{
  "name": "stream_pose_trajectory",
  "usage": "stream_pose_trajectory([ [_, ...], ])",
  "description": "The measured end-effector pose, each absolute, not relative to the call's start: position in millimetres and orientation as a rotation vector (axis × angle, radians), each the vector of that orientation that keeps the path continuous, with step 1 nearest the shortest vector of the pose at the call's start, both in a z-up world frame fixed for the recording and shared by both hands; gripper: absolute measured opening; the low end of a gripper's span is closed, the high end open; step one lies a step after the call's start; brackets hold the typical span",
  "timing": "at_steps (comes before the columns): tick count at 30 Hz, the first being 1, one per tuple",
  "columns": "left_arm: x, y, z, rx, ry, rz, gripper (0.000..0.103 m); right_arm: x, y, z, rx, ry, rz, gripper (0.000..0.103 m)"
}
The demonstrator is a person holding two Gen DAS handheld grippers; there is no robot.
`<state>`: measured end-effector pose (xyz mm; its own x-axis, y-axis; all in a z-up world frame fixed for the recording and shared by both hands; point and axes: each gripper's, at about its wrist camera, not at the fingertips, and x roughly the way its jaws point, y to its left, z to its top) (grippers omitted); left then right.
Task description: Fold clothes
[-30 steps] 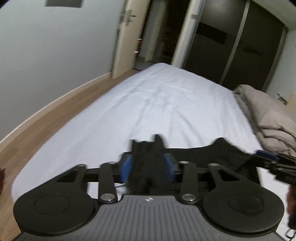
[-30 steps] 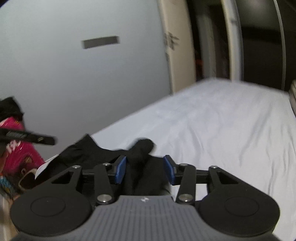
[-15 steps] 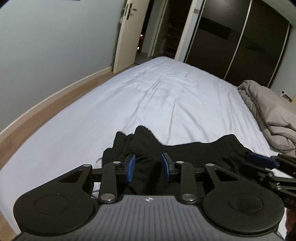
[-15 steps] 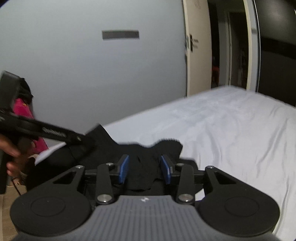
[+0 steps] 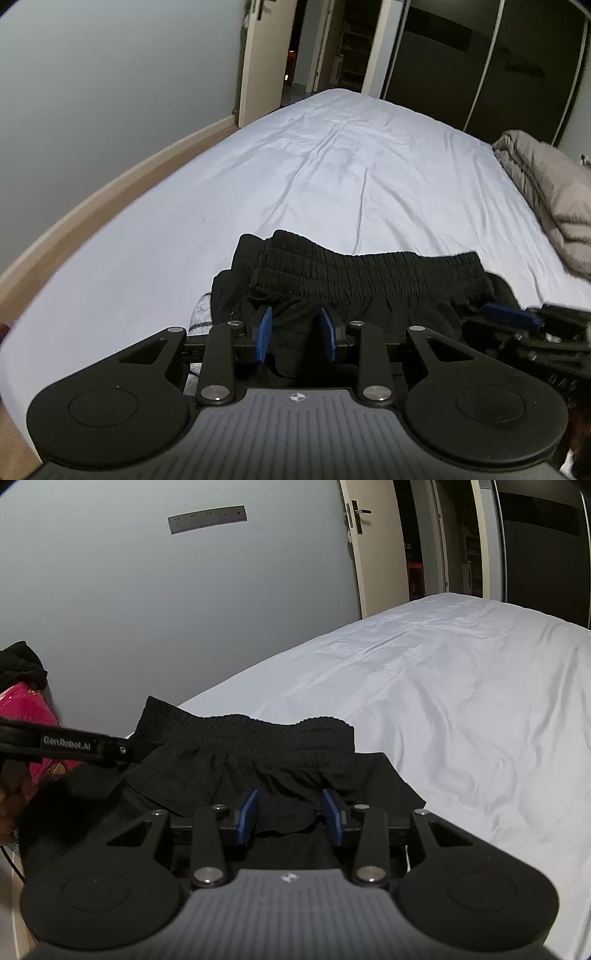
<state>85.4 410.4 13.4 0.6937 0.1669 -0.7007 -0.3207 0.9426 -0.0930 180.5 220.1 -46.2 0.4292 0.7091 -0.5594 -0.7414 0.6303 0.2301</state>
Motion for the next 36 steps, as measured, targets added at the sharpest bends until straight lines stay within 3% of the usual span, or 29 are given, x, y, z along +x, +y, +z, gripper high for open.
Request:
stream_pose_trajectory([
  [5,76.9,387.8,36.8,-0.165,0.734,0.264,0.03,170.5,210.7,-23.2,-0.022,0.648,0.919,0.056],
  [6,74.5,383.1,43.1,-0.16,0.721,0.262,0.032,166.9,206.9,-18.1,-0.024,0.644,0.919,0.062],
  [8,68.8,370.2,57.1,-0.144,0.69,0.257,0.047,159.6,199.1,-8.0,-0.027,0.636,0.917,0.063],
  [13,58.2,332.5,93.0,-0.12,0.641,0.223,0.05,141.5,166.6,23.0,-0.036,0.602,0.877,0.065],
  [15,52.4,316.2,106.8,-0.12,0.622,0.204,0.054,135.4,150.6,34.7,-0.034,0.592,0.855,0.075],
  [24,36.5,233.6,156.9,-0.092,0.55,0.11,0.072,104.3,57.2,84.4,0.007,0.524,0.733,0.078],
  [26,33.4,214.8,164.0,-0.076,0.532,0.085,0.073,95.8,34.6,93.5,0.007,0.505,0.696,0.083],
  [36,18.2,123.5,167.7,0.036,0.51,-0.065,0.074,50.9,-58.2,114.6,-0.029,0.448,0.526,0.087],
])
